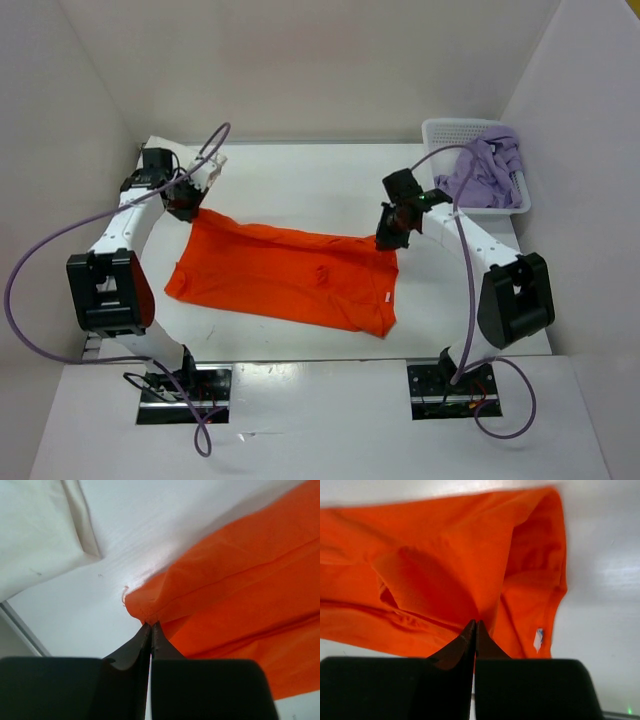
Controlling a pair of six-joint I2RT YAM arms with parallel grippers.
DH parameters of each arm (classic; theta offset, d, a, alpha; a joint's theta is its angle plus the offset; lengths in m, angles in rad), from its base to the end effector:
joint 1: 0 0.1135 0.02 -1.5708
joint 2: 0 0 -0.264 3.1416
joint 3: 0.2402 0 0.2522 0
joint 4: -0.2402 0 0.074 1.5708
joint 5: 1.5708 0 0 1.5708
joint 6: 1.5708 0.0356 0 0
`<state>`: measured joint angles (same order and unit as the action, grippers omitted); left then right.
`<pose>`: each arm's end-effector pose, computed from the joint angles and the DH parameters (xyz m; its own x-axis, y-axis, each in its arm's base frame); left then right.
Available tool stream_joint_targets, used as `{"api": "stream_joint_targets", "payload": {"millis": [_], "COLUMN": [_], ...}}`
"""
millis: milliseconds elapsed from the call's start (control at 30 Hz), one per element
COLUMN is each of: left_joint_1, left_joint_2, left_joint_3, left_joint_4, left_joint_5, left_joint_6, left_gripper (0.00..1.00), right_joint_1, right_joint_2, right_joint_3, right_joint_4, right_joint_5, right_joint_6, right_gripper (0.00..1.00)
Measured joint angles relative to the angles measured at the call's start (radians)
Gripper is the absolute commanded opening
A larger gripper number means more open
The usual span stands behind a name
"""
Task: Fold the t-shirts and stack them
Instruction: Fold the other side of the tshirt into a rectangle
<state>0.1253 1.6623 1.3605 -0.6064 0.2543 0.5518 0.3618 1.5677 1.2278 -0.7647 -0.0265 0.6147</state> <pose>0.3608 0.0364 0.2754 -0.6490 0.4296 -0.6278 0.4378 0.8858 0.1536 0.2984 0.1139 0.2545 -0.8930 0.2785 -0.3536 0.1837 0.9427 0.2786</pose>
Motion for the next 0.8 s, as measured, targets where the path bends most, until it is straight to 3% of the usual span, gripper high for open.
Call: {"api": "stream_joint_targets", "payload": {"millis": [267, 800], "left_joint_1": [-0.003, 0.052], "left_joint_2": [0.011, 0.042], "left_joint_3": [-0.193, -0.118], "left_joint_4": [-0.009, 0.01], "left_joint_5": [-0.085, -0.146], "left_joint_6": [0.081, 0.021], "left_gripper": [0.0, 0.0], "right_joint_1": [0.058, 0.1], "right_joint_2": [-0.018, -0.066], "right_joint_3": [-0.145, -0.183], "right_joint_4": [-0.006, 0.002], "right_joint_5": [-0.029, -0.034], "right_joint_6": [0.084, 0.113], "right_gripper": [0.0, 0.0]}}
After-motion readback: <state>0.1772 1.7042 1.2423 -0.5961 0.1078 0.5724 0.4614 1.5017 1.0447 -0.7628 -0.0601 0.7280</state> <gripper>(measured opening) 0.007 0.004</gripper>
